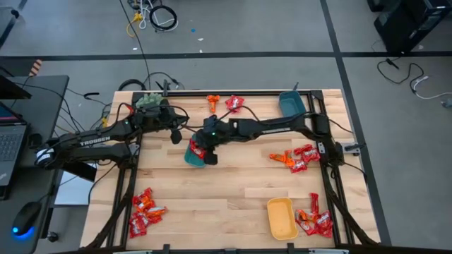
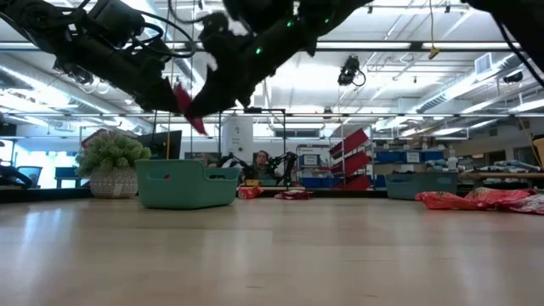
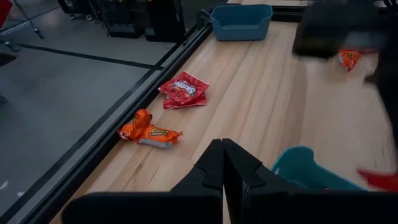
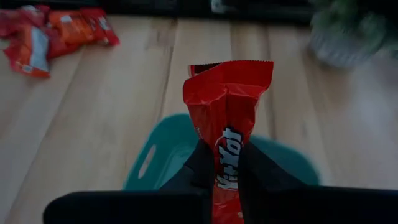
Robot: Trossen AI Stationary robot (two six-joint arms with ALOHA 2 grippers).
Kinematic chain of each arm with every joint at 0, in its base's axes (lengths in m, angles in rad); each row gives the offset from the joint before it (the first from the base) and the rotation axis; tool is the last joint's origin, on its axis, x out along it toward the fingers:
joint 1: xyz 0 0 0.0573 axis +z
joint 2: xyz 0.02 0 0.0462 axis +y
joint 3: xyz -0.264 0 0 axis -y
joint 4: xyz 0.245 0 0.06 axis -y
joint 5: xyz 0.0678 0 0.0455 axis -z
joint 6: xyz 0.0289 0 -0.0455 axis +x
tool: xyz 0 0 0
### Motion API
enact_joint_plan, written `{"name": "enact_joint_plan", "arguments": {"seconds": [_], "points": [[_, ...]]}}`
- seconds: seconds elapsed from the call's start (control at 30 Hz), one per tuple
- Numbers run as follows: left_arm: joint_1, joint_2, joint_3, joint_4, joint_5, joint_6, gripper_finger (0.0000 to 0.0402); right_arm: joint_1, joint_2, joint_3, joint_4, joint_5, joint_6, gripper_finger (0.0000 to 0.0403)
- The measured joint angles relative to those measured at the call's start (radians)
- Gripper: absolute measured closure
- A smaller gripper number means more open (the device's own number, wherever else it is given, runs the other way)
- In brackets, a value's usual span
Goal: Sort candy
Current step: Put the small red candy into the green bin
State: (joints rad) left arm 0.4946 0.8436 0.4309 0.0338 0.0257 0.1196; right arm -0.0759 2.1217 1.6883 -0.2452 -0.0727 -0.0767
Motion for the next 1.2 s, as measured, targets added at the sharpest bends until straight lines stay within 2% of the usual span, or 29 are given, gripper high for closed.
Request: {"name": "enact_joint_plan", "arguments": {"seconds": [0.37,0.53,0.7,0.93,1.03,1.13,1.2], "points": [[0.0,0.0,0.0,0.0,-0.002,0.002,0.0401,0.002,0.137,0.001,0.019,-0.021,0.168,0.0365],[0.0,0.0,0.0,0.0,-0.002,0.003,0.0401,0.002,0.152,0.001,-0.015,-0.06,0.21,0.0347],[0.0,0.0,0.0,0.002,-0.002,0.003,0.0401,0.002,0.15,0.001,-0.027,-0.06,0.208,0.0297],[0.0,0.0,0.0,-0.002,-0.001,0.0,0.0401,0.002,0.147,0.001,-0.026,-0.06,0.189,0.0189],[0.0,0.0,0.0,0.0,-0.001,-0.001,0.0401,0.002,0.138,0.001,-0.009,-0.054,0.166,0.0158],[0.0,0.0,0.0,0.0,-0.001,-0.001,0.0401,0.001,0.137,0.001,0.03,-0.013,0.17,0.0167],[0.0,0.0,0.0,0.0,-0.001,-0.001,0.0401,0.0,0.143,0.001,0.047,0.011,0.164,0.0202]]}}
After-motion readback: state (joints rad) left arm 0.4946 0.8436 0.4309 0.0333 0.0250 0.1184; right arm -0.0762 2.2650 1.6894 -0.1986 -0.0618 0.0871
